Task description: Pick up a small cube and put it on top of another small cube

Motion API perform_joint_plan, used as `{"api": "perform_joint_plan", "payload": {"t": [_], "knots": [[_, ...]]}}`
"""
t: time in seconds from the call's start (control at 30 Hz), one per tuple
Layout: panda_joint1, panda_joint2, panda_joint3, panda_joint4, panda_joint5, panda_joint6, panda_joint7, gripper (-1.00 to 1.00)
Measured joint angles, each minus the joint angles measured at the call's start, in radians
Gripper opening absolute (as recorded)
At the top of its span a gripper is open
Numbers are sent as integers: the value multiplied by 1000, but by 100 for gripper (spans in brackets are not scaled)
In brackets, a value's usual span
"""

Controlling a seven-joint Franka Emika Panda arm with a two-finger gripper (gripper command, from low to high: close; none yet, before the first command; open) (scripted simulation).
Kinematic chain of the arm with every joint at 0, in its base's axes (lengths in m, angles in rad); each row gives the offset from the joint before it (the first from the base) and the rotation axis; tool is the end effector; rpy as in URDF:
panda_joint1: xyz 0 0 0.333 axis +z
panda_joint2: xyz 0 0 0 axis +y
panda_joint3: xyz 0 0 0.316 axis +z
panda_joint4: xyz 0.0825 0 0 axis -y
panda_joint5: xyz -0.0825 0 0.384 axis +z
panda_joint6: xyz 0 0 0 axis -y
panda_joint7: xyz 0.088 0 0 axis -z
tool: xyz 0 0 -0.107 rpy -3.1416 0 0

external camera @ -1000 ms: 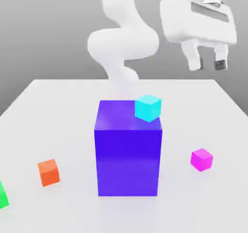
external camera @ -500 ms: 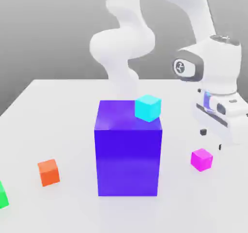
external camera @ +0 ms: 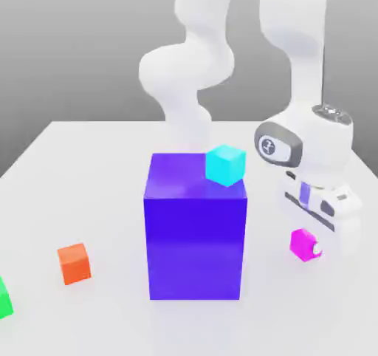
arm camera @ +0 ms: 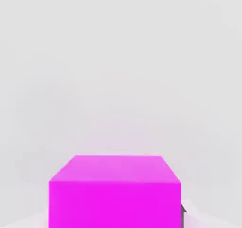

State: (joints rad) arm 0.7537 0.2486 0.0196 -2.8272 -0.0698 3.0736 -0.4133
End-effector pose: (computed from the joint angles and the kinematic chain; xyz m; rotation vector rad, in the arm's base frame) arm 0.2481 0.2510 0.1341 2.5423 1.8452 -0.0031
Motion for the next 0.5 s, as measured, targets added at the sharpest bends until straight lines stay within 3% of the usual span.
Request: {"api": "perform_joint_plan", "payload": {"t": [0.23, 0.5], "knots": [[-44, -218, 27, -31, 65, -186, -27, -100], [-268, -164, -125, 155, 65, -262, 231, -100]]}}
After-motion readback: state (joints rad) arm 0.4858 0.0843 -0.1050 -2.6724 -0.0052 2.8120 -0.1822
